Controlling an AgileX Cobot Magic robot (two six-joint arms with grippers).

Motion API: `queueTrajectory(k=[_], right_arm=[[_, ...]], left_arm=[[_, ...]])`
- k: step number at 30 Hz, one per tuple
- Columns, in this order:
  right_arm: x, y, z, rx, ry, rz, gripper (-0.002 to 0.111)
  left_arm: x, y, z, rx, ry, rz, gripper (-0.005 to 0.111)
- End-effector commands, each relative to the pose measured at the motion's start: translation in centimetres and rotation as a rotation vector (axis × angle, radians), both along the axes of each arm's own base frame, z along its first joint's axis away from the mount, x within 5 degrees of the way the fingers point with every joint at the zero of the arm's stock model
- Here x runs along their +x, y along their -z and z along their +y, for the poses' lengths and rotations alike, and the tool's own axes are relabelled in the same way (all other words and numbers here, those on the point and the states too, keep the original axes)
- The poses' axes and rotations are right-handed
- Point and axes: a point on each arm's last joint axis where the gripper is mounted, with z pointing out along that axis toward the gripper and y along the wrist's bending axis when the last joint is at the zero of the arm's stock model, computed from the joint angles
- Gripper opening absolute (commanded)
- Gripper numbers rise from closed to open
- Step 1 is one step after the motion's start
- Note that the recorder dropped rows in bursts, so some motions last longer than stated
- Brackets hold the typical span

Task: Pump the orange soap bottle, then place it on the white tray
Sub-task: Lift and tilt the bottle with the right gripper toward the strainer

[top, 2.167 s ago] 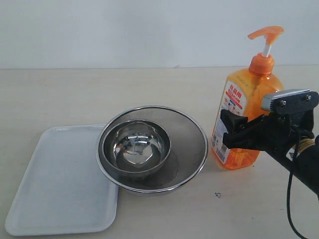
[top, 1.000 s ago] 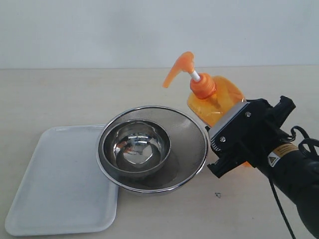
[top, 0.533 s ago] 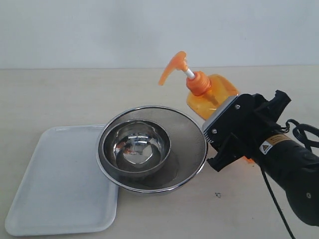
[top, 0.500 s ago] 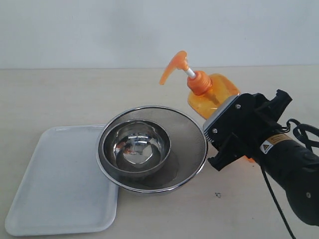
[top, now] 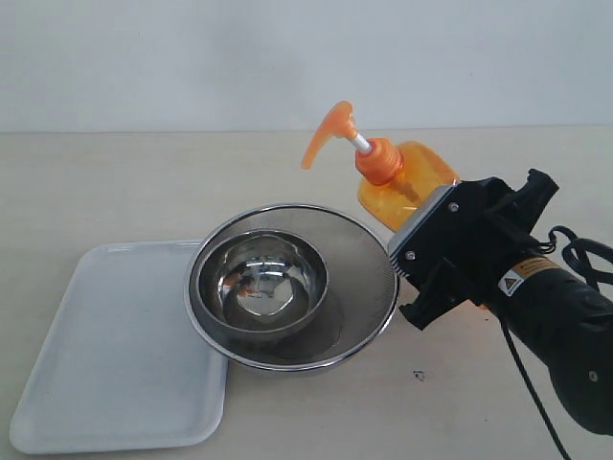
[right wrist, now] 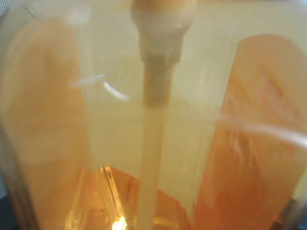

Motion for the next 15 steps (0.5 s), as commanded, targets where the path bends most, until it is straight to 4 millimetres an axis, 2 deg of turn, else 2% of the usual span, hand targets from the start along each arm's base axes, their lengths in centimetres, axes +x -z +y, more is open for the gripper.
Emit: queueTrajectory(k=[1,7,11,15], right_arm=[[0.2,-1.3,0.2,0.02,-0.011,-0.086,0.0],[0.2,-1.3,0.2,0.018,-0.011,-0.089,0.0],[0.2,-1.3,0.4,0.012,-0.027,-0.086,0.0],[0.2,-1.2,0.4,-0.002,-0.039,-0.082,0.0]], left_arm=[[0.0,0.1,0.0,-0.007,-0.004,0.002,0.005],[0.1,-0.2,0.0,-0.003,-0.004,-0.035,0.005],[0.1,-0.8,-0.3,-0.26,-0.008,-0.065,0.005],[0.1,-1.3,-0.4,-0.41,-0.012,-0.1,0.005]])
